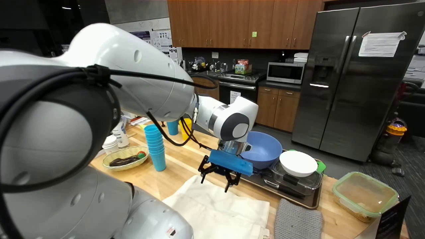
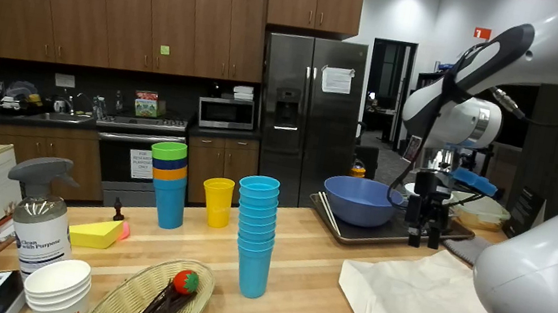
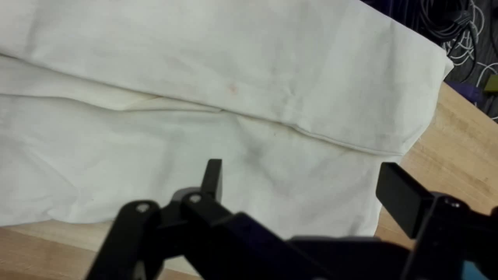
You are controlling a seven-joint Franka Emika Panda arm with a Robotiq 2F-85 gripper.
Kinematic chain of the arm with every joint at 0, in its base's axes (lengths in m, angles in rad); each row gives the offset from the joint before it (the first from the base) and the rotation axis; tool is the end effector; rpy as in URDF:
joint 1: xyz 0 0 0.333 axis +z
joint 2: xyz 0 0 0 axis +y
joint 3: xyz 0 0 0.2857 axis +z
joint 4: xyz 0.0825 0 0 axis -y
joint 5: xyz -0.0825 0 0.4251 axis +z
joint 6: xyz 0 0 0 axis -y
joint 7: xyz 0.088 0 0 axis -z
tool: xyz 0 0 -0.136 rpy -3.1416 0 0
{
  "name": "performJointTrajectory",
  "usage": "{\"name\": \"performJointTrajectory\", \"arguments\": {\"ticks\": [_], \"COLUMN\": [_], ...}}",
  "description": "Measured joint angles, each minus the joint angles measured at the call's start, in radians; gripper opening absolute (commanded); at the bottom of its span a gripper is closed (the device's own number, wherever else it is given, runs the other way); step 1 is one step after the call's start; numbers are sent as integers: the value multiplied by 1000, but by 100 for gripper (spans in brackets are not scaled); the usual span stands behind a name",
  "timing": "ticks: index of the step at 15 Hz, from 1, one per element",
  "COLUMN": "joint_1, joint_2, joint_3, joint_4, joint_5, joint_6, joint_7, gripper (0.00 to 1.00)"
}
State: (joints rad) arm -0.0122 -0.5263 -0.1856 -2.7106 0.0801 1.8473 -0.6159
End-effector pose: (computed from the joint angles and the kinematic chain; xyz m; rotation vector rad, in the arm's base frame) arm 0.3577 -0.0493 0.2853 -2.7706 -0.5957 0.3674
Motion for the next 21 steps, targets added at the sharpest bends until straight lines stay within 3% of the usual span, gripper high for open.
{"name": "performJointTrajectory", "arguments": {"ticks": [9,21], "joint_1": [2,2], "joint_2": [0,0], "joint_3": [25,42], "joint_4": [-5,-5], "joint_5": [-3,-9], "joint_6": [76,76], "joint_7": [79,118], "gripper": [100,100]}}
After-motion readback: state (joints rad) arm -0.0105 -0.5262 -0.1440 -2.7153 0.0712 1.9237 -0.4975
